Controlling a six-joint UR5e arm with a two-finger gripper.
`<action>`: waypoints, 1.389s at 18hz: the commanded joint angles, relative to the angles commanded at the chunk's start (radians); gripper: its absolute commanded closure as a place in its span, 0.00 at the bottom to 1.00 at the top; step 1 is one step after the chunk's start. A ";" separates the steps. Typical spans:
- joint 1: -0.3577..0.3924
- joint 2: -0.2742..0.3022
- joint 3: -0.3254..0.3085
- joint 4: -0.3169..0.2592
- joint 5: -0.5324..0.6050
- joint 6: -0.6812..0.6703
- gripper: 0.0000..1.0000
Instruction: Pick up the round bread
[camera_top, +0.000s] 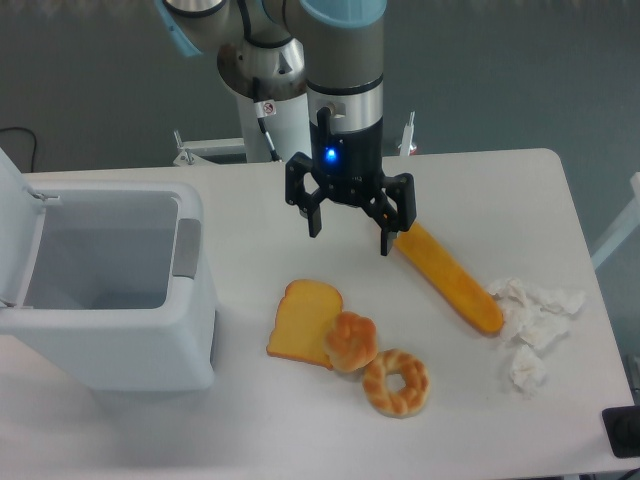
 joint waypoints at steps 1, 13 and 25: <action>-0.003 0.000 0.000 0.002 0.002 0.002 0.00; -0.008 0.006 -0.021 0.008 -0.005 -0.011 0.00; -0.002 -0.002 -0.031 0.014 -0.023 0.000 0.00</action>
